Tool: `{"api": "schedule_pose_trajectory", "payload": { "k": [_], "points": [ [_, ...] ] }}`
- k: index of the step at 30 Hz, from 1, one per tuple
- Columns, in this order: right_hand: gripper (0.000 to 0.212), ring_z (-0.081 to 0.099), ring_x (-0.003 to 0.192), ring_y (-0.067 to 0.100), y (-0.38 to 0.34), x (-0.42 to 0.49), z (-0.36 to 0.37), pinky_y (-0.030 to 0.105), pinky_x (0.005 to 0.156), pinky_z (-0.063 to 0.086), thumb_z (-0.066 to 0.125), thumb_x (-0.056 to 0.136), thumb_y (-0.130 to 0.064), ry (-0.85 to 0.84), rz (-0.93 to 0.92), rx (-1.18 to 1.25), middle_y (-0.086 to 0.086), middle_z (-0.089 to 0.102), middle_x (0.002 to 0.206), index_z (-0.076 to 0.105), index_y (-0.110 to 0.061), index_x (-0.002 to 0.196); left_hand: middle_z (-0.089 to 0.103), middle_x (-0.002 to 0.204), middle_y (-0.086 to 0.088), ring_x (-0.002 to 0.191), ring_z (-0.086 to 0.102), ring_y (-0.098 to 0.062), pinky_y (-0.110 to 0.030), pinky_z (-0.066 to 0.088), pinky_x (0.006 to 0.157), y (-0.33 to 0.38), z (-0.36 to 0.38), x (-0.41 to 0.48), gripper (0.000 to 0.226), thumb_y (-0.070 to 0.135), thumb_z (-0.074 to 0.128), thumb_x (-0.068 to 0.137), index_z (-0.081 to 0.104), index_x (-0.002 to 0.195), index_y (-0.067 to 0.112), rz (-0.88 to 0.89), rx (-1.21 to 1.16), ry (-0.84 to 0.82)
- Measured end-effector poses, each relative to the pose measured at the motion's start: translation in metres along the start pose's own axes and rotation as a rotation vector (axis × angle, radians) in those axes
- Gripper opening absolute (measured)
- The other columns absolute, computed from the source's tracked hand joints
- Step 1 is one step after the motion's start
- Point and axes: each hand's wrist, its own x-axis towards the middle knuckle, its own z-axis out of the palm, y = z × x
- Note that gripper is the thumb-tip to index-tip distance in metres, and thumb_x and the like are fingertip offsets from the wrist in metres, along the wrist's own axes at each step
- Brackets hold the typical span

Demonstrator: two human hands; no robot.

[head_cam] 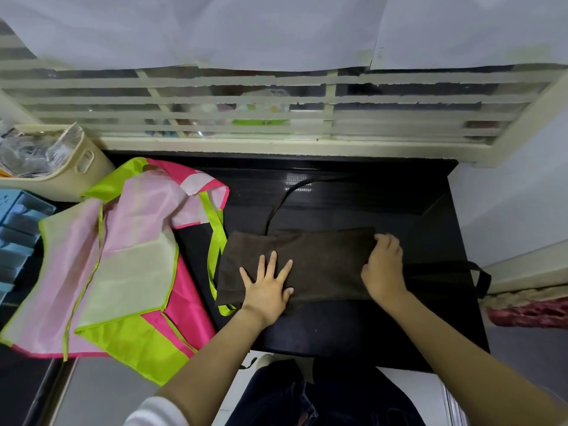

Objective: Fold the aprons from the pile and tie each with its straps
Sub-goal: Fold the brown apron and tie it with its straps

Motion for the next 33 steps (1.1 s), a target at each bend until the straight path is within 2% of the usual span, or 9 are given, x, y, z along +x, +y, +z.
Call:
{"api": "schedule_pose_trajectory", "payload": {
  "k": [4, 9, 16, 19, 21, 22, 25, 28, 33],
  "points": [
    [0.076, 0.005, 0.146, 0.033, -0.039, -0.018, 0.02, 0.044, 0.118, 0.002, 0.053, 0.082, 0.005, -0.059, -0.464, -0.267, 0.014, 0.012, 0.157, 0.018, -0.006, 0.149, -0.018, 0.158, -0.006, 0.145, -0.015, -0.029, -0.066, 0.0, 0.108, 0.0, 0.001, 0.0, 0.06, 0.043, 0.028, 0.101, -0.004, 0.15, 0.033, 0.009, 0.024, 0.006],
    [0.064, -0.015, 0.141, 0.043, -0.052, -0.015, 0.047, 0.064, 0.112, 0.002, 0.035, 0.101, -0.027, -0.465, -0.155, -0.434, 0.009, -0.015, 0.157, -0.003, -0.015, 0.151, -0.005, 0.159, -0.005, 0.145, -0.002, -0.029, -0.063, 0.01, 0.11, 0.004, -0.008, -0.001, 0.061, 0.035, 0.042, 0.098, 0.011, 0.15, 0.029, 0.018, -0.064, -0.032],
    [0.069, -0.019, 0.142, 0.035, -0.03, 0.026, 0.028, 0.06, 0.113, -0.001, 0.042, 0.098, -0.022, -0.514, -0.243, -0.418, 0.001, -0.019, 0.157, -0.002, -0.019, 0.151, 0.028, 0.146, -0.004, 0.13, 0.03, -0.025, -0.037, 0.029, 0.103, -0.03, -0.045, 0.011, 0.058, 0.016, 0.055, 0.088, 0.034, 0.141, 0.024, 0.01, -0.156, 0.343],
    [0.073, -0.017, 0.144, 0.032, -0.027, 0.042, 0.016, 0.058, 0.114, 0.0, 0.046, 0.095, -0.015, -0.534, -0.258, -0.432, -0.002, -0.016, 0.158, 0.0, -0.02, 0.152, 0.042, 0.138, 0.0, 0.128, 0.035, -0.023, -0.036, 0.027, 0.103, -0.051, -0.052, 0.022, 0.056, 0.025, 0.061, 0.088, 0.038, 0.139, 0.021, -0.066, -0.292, 0.257],
    [0.077, -0.016, 0.144, 0.03, -0.03, 0.049, 0.012, 0.056, 0.116, -0.001, 0.048, 0.092, -0.007, -0.544, -0.25, -0.44, -0.002, -0.015, 0.158, 0.0, -0.019, 0.152, 0.059, 0.113, -0.001, 0.109, 0.051, -0.02, -0.029, 0.037, 0.092, -0.058, -0.053, 0.028, 0.03, 0.024, 0.065, 0.087, 0.056, 0.115, 0.02, -0.065, -0.512, 0.164],
    [0.08, -0.016, 0.144, 0.03, -0.032, 0.051, 0.011, 0.055, 0.116, -0.001, 0.048, 0.09, -0.003, -0.55, -0.242, -0.444, -0.002, -0.015, 0.158, 0.0, -0.019, 0.151, 0.061, 0.092, 0.0, 0.09, 0.056, -0.017, -0.023, 0.041, 0.078, -0.059, -0.054, 0.028, 0.01, 0.022, 0.066, 0.087, 0.059, 0.094, 0.019, -0.06, -0.646, 0.135],
    [0.086, -0.016, 0.144, 0.028, -0.037, 0.057, 0.01, 0.053, 0.117, 0.0, 0.049, 0.086, 0.005, -0.56, -0.227, -0.466, -0.003, -0.016, 0.158, 0.0, -0.02, 0.152, 0.034, 0.056, 0.012, 0.054, 0.032, -0.003, -0.019, 0.026, 0.052, -0.06, -0.052, 0.026, 0.04, 0.017, 0.063, 0.09, 0.037, 0.059, 0.019, 0.048, -0.839, 0.063],
    [0.088, -0.016, 0.144, 0.025, -0.038, 0.064, 0.009, 0.051, 0.118, 0.001, 0.047, 0.084, 0.011, -0.562, -0.224, -0.469, -0.006, -0.017, 0.157, 0.002, -0.022, 0.151, 0.024, 0.058, 0.012, 0.054, 0.024, -0.004, -0.018, 0.021, 0.053, -0.066, -0.043, 0.02, 0.047, 0.012, 0.061, 0.09, 0.027, 0.06, 0.021, 0.147, -0.833, 0.077],
    [0.09, -0.016, 0.145, 0.023, -0.04, 0.071, 0.01, 0.048, 0.118, 0.001, 0.041, 0.081, 0.019, -0.566, -0.239, -0.453, -0.008, -0.015, 0.158, 0.003, -0.023, 0.151, 0.044, 0.065, 0.008, 0.061, 0.04, -0.004, -0.019, 0.032, 0.061, -0.07, -0.022, 0.015, 0.028, 0.01, 0.064, 0.087, 0.046, 0.071, 0.024, -0.026, -0.821, 0.13]
  ]
}}
